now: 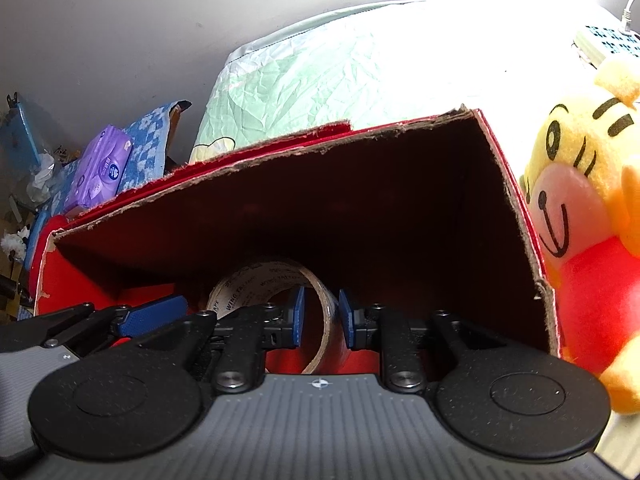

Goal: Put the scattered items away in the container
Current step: 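Lower the tape roll into the box and open the right gripper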

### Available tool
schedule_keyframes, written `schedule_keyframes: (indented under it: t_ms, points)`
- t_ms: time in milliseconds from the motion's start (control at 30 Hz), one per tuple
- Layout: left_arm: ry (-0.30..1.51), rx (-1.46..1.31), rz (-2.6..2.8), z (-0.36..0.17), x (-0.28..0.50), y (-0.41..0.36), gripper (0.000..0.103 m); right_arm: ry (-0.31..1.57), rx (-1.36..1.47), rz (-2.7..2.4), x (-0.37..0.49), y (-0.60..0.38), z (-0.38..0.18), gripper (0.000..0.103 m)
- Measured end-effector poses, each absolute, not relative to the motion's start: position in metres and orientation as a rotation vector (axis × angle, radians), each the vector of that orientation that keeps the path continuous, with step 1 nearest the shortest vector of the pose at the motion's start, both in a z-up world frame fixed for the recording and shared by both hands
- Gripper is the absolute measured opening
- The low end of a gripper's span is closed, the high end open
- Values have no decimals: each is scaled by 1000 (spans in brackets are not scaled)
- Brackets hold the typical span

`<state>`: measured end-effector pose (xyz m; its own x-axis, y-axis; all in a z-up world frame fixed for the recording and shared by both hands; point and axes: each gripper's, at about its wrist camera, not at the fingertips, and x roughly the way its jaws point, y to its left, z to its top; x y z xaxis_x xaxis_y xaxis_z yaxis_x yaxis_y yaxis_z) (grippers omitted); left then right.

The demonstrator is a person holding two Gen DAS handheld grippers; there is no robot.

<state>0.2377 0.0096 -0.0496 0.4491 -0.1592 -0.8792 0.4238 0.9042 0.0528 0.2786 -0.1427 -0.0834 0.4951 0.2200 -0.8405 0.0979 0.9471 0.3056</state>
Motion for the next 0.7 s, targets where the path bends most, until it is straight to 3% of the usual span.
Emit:
schedule_keyframes:
  t_ms: [233,367,700]
  points:
    - [1013,275,-353,-49,239,13,56,1013,306,44,277,-143,-77,24]
    - [978,273,-346,-46,235,14,62,982,279,5,271,-142,-70,31]
    - [911,289,-365,-41,229,13,70,926,260,-67,249,-142,-54,31]
